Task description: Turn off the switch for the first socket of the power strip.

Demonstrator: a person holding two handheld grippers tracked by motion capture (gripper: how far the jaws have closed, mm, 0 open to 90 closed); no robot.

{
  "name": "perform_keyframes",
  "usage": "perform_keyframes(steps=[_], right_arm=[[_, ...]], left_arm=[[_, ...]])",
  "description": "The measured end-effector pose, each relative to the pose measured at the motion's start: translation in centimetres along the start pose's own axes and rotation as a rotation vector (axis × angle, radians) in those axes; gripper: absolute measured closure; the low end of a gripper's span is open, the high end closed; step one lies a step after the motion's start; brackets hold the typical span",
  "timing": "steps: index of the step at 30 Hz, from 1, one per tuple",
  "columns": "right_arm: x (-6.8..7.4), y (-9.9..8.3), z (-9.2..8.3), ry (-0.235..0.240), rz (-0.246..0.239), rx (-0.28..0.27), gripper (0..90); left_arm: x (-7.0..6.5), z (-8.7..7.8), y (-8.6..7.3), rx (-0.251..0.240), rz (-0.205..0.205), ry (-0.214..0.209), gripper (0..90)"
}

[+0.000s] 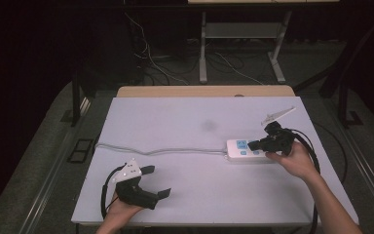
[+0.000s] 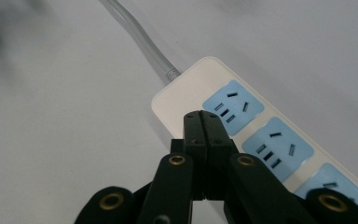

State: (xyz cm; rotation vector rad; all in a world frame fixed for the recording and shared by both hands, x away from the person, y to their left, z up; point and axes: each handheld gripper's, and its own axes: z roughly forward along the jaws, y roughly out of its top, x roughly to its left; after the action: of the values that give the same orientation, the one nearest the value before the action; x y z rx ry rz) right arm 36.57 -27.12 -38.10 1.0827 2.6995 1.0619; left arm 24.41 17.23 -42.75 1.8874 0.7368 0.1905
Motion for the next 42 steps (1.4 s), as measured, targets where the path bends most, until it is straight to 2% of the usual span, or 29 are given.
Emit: perform_keyframes(steps=[4,8,10,15,19,20,21,23,25,26,33,42], right_arm=[[0.1,-0.3,-1.4,-0.007,0.016,-0.029,89.2],[0.1,-0.5,-2.2,-0.017,0.035,-0.045,84.7],[0.0,-0.8,-2.9,-0.025,0.068,-0.062,77.9],[0.0,-1.5,-3.9,-0.054,0.119,-0.109,56.4],[0.1,-2.2,-4.7,-0.084,0.159,-0.14,35.9],[0.1,-2.2,-4.7,-0.084,0.159,-0.14,35.9],[0.2,-2.7,-5.0,-0.09,0.175,-0.152,23.0],[0.3,-3.2,-5.4,-0.088,0.193,-0.172,12.8],[0.4,-3.8,-5.7,-0.08,0.202,-0.193,8.4],[0.5,-4.1,-5.9,-0.076,0.204,-0.204,0.0],[1.2,-5.6,-6.4,-0.063,0.228,-0.229,0.2],[2.7,-7.0,-6.4,-0.031,0.217,-0.275,0.2]], left_arm=[[0.0,0.0,0.0,0.0,0.0,0.0,0.0],[-0.1,0.0,0.0,-0.003,-0.001,-0.001,0.0],[-0.1,0.0,0.0,-0.004,-0.002,-0.001,0.0],[-0.1,0.0,0.0,-0.006,-0.003,0.001,0.0],[-0.1,-0.1,0.0,-0.005,-0.003,0.002,0.0],[-0.1,-0.1,0.0,-0.005,-0.003,0.002,0.0],[-0.1,-0.1,0.0,-0.005,-0.003,0.002,0.0],[-0.1,0.0,0.0,-0.005,-0.003,0.002,0.0],[-0.1,0.0,0.0,-0.004,-0.003,0.003,0.0],[-0.1,0.0,0.0,-0.004,-0.003,0.003,0.0],[-0.1,0.0,0.0,-0.004,-0.004,0.004,0.0],[-0.1,-0.1,0.0,-0.005,-0.005,0.007,0.0]])
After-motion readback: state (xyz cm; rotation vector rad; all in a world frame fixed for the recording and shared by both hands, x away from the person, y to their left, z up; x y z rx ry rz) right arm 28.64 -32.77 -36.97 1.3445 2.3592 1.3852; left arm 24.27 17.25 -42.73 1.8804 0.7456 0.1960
